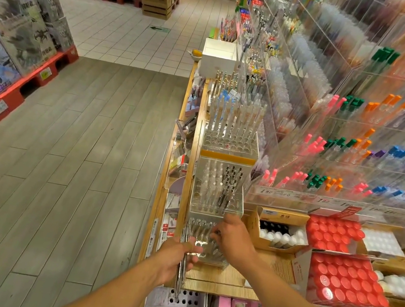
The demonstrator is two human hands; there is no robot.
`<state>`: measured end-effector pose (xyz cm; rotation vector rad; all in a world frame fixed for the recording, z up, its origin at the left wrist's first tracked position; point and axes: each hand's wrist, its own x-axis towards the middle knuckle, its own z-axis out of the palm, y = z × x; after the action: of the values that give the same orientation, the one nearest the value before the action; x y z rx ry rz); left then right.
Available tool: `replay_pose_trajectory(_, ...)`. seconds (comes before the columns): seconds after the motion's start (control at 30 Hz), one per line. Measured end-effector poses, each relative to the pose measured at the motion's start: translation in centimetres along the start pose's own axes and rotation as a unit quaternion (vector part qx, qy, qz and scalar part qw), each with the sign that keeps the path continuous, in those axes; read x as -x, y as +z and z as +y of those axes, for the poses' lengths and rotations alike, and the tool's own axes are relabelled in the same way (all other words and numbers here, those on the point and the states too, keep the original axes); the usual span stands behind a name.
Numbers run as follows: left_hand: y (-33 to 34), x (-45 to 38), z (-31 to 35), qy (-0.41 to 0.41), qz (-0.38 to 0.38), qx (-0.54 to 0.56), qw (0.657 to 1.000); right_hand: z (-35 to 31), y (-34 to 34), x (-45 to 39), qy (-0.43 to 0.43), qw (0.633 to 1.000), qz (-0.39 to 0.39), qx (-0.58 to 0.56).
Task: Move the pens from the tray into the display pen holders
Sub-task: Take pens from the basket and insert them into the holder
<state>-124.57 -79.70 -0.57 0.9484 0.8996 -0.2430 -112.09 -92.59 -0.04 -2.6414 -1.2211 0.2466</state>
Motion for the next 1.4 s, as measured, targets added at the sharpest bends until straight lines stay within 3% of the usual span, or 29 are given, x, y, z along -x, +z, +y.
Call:
replay_pose_trajectory(0.17,0.3,0.2,0.0,0.018,-0.023,-0.031,0.999,-1.2,-0.2,-0.3,0.037,0.999,-0.015,0.024)
replay_pose_trajectory(0.27,0.3,0.4,0.2,0.024,-0.059,-0.03,0.998,-1.2,-0.6,0.1,0.06,0.992,-0.033,-0.109)
replay_pose_trajectory(0.3,0.4,0.5,0.2,0.024,-0.075,-0.033,0.996,-1.1,-1.0,0.2,0.086,0.974,-0.059,-0.202)
replay_pose_trajectory(0.4,0.9,0.9,0.0,0.015,-0.126,-0.027,0.992,-1.1,-2.3,0.8,0.142,0.867,-0.143,-0.457)
replay_pose_trajectory(0.47,1.3,1.0,-0.2,0.005,-0.157,-0.01,0.988,-0.8,-2.7,1.4,0.154,0.809,-0.156,-0.545)
replay_pose_trajectory(0.57,1.5,1.1,-0.2,0.005,-0.178,0.009,0.984,-0.2,-3.3,1.9,0.148,0.783,-0.143,-0.587)
replay_pose_trajectory(0.67,1.0,0.9,-0.4,0.016,-0.15,0.005,0.988,0.5,-3.8,1.8,0.151,0.814,-0.087,-0.554)
replay_pose_trajectory(0.8,0.0,0.5,-1.2,0.047,-0.045,-0.074,0.995,1.2,-3.6,1.6,0.127,0.905,0.031,-0.404)
replay_pose_trajectory(0.93,-0.5,0.1,-2.1,0.061,-0.012,-0.191,0.98,1.4,-2.4,1.7,0.068,0.963,0.026,-0.26)
replay_pose_trajectory(1.17,-0.4,0.0,-1.9,0.089,0.013,-0.195,0.977,1.0,-0.6,2.2,0.032,0.988,-0.018,-0.151)
replay_pose_trajectory(1.4,0.8,0.0,-1.3,0.183,0.072,-0.246,0.949,0.5,0.3,1.8,-0.016,0.998,0.037,-0.055)
